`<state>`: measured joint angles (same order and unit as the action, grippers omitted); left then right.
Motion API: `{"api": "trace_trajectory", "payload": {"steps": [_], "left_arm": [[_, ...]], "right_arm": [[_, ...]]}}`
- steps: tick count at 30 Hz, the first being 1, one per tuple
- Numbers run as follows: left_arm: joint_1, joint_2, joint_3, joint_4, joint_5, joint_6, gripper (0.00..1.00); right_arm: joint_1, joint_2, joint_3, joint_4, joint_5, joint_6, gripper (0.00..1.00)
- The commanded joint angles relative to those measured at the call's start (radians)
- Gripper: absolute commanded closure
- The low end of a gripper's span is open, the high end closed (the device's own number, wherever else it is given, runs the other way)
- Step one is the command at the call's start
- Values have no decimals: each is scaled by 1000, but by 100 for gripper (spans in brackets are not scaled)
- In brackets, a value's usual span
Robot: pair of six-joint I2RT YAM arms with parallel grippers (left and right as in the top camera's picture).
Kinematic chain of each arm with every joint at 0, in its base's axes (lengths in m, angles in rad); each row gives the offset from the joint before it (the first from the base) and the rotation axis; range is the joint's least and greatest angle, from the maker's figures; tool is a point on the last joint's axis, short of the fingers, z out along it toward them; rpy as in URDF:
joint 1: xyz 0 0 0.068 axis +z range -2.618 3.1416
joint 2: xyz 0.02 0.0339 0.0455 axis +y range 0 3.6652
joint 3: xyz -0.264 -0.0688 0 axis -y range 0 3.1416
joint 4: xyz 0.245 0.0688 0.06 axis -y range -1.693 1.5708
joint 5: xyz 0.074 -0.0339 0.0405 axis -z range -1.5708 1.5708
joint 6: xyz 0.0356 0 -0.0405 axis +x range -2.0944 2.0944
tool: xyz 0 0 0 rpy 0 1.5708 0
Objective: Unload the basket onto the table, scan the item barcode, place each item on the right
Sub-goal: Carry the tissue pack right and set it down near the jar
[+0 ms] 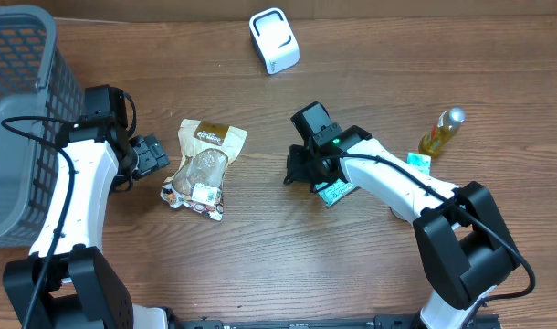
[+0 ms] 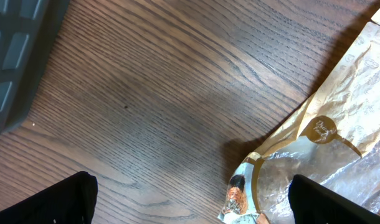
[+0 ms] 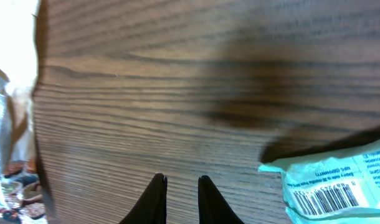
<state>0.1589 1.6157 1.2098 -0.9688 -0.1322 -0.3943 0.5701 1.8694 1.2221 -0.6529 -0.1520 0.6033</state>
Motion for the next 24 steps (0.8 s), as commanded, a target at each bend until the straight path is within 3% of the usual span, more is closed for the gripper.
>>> {"api": "trace_trajectory", "payload": {"steps": [1,5,16,24], "left_arm": [[5,-18,-2,1,-6,-13,1],[5,-18,-2,1,-6,-13,0],[5,-18,-2,1,-6,-13,1],[5,-18,-2,1,-6,-13,0]], "right_arm": [[-3,-5,-34,-17,-5,-18,86],[-28,-5,-34,-93,7,-36,87],[-193,-5,-34,-272,291,-45,85],[-240,-6,-22,-270,188,-137,82]]}}
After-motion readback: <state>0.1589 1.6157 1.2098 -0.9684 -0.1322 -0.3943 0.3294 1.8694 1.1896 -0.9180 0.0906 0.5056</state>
